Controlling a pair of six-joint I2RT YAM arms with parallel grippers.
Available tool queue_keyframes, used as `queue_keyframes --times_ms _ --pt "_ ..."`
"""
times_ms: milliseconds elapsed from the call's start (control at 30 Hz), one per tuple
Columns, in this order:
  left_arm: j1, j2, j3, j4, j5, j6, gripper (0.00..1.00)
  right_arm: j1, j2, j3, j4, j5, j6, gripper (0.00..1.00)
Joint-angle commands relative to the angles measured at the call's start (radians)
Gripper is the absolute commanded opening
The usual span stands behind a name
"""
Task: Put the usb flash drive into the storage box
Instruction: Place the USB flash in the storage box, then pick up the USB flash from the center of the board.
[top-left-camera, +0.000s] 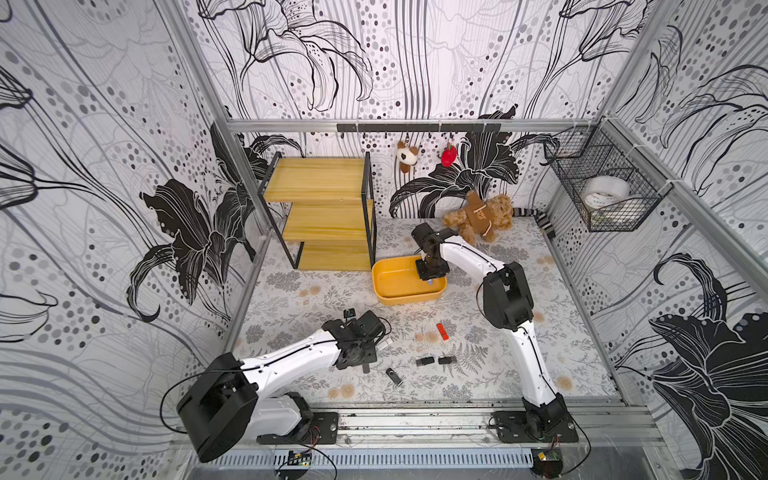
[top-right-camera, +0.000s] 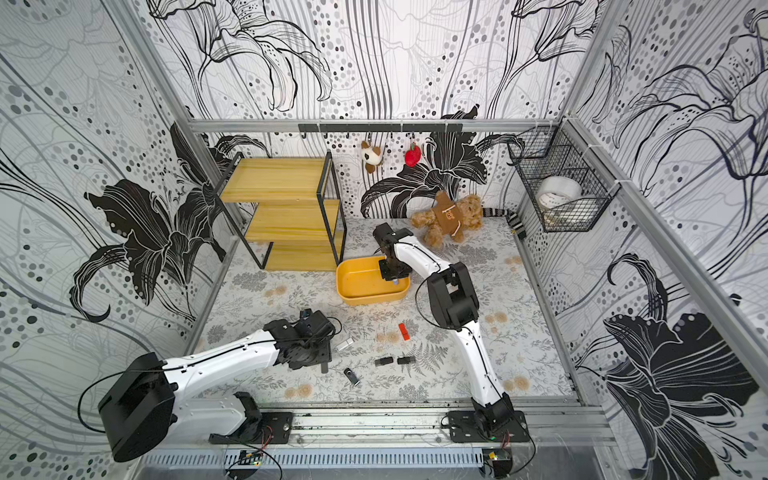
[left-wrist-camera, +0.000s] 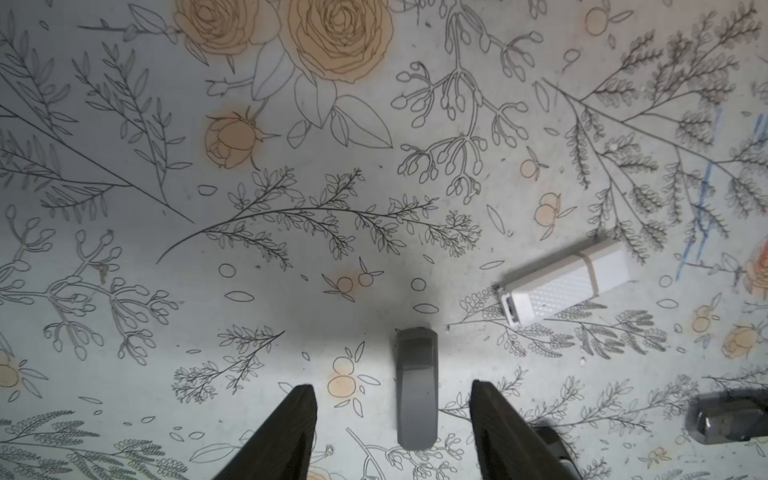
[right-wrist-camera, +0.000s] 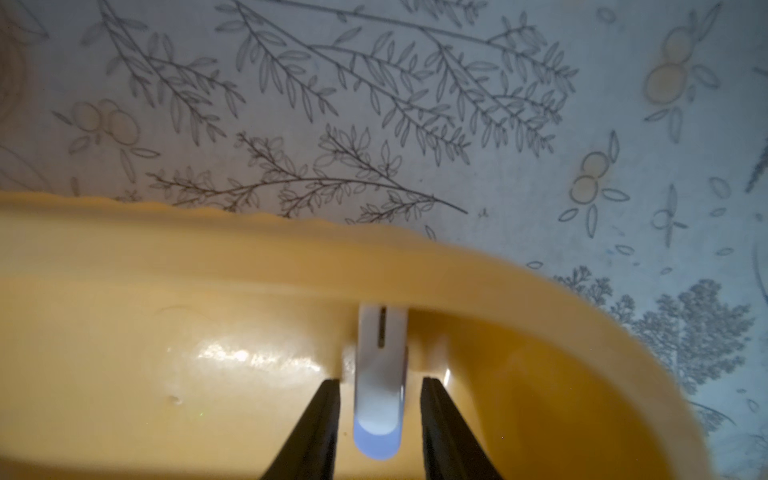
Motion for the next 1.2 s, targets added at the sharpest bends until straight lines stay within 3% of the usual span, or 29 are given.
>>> queue_keyframes --times_ms 0,133,367,767,967,1167 --pt "-0.010 0.013 -0.020 0.060 0.004 -0.024 0.64 0.005 0.002 -0.012 -0.008 -0.012 -0.014 0.57" --pt "-0.025 0.035 -0.027 0.065 0.006 -0.044 0.64 0.008 -0.024 -0.006 -0.003 -0.005 -0.008 0.64" --pt "-0.054 0.098 -0.010 0.043 -0.009 -0.054 0.62 0.006 -0.125 -0.031 0.024 0.005 0.012 0.65" --pt "-0.074 0.187 0.024 0.012 -0.008 -0.042 0.47 0.008 -0.310 -0.108 0.020 0.068 0.017 0.65" --pt "-0.076 0.195 0.020 0.017 0.010 -0.041 0.30 0.007 -0.441 -0.281 0.058 0.090 0.035 0.65" --pt "-0.076 0.198 0.007 0.018 0.024 -0.033 0.22 0.010 -0.633 -0.569 0.123 0.097 0.089 0.65"
